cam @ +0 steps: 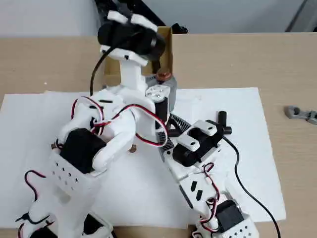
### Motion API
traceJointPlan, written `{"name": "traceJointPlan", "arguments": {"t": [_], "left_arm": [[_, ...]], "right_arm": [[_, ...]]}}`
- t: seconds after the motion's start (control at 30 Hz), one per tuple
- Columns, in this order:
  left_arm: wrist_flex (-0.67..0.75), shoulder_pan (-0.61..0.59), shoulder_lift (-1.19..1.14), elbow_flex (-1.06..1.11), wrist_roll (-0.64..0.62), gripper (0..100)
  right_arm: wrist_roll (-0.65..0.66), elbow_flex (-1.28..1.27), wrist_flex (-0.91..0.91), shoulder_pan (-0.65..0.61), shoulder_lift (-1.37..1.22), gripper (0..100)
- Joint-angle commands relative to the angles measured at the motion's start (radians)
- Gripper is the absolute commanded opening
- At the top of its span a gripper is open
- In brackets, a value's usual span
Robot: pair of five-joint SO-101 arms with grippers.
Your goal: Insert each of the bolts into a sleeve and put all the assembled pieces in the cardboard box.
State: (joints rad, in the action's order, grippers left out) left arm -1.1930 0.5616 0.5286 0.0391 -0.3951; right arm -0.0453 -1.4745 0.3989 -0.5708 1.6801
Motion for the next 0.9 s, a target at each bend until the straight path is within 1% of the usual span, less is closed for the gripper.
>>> {"name": "traceJointPlan", "arguments": {"t": [0.0, 0.27, 0.57, 0.87], "left_arm": [[0.048, 0.002, 0.051, 0.031, 0.008, 0], [0.153, -0.003, 0.071, 0.116, 0.008, 0], [0.192, -0.005, 0.069, 0.11, 0.009, 0], [0.192, -0.005, 0.072, 0.113, 0.009, 0]], "right_arm": [[0.005, 0.012, 0.005, -0.002, 0.013, 0.4], [0.005, 0.017, 0.005, -0.002, 0.013, 0.3], [0.005, 0.017, 0.005, -0.002, 0.013, 0.3], [0.005, 0.017, 0.005, -0.002, 0.013, 0.3]]}}
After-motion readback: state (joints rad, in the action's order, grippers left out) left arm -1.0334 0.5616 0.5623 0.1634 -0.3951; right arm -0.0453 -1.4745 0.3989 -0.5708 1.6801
